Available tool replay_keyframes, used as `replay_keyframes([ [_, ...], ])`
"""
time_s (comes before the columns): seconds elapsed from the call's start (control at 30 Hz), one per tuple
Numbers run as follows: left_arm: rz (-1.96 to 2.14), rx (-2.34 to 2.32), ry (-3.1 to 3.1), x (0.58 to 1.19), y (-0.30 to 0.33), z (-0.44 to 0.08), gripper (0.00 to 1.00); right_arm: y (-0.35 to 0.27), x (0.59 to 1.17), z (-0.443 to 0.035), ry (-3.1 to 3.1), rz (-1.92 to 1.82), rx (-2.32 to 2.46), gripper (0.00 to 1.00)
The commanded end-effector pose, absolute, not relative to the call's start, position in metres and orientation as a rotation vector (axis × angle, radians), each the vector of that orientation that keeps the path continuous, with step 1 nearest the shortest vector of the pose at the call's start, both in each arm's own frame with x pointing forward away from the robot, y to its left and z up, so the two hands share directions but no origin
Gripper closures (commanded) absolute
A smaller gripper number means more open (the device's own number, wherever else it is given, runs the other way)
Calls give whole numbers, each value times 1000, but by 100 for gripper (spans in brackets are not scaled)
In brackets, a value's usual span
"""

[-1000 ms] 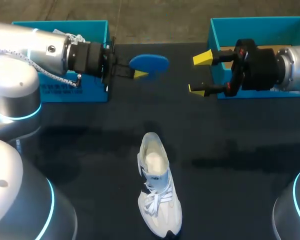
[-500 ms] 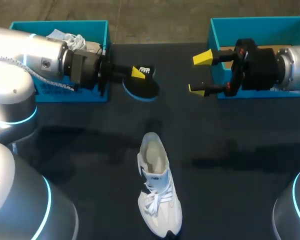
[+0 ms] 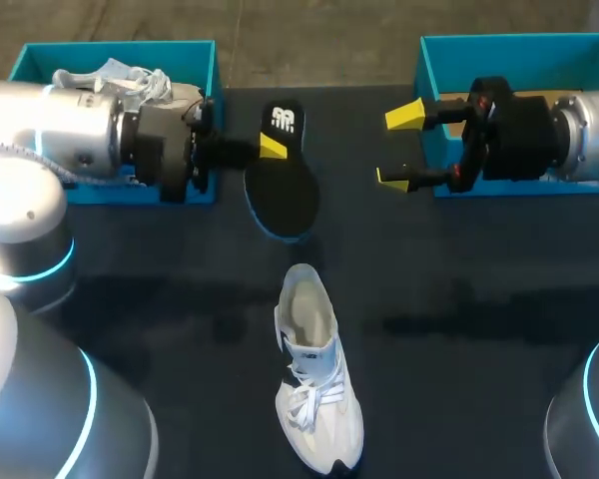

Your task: Take the shoe out of the shoebox, open the shoe tongue, remove and reinsert the insole, then place the shoe into the shoebox

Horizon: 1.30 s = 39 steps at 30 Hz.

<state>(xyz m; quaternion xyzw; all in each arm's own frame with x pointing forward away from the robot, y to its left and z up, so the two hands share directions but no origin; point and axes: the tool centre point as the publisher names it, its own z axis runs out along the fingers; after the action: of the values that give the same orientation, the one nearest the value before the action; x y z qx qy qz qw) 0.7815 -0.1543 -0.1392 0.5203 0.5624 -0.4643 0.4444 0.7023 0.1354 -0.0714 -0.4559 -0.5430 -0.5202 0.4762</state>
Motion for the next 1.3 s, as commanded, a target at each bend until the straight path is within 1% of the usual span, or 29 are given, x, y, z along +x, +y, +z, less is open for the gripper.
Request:
replay_keyframes([
  [0.03,-1050,1264,1350,770,-150,-134,100,137,702,-72,-1327,-1272,-1115,0],
  [0.17,-1005,1288,1333,771,-146,-127,100,137,702,-72,-1327,-1272,-1115,0],
  [0.9,-1005,1288,1333,771,-146,-127,100,137,702,-72,-1327,-1272,-1115,0],
  [1.1,-896,1350,1207,766,-161,-126,100,137,702,-72,-1327,-1272,-1115,0],
  [1.3,-848,1333,1164,765,-163,-130,100,137,702,-72,-1327,-1272,-1115,0],
])
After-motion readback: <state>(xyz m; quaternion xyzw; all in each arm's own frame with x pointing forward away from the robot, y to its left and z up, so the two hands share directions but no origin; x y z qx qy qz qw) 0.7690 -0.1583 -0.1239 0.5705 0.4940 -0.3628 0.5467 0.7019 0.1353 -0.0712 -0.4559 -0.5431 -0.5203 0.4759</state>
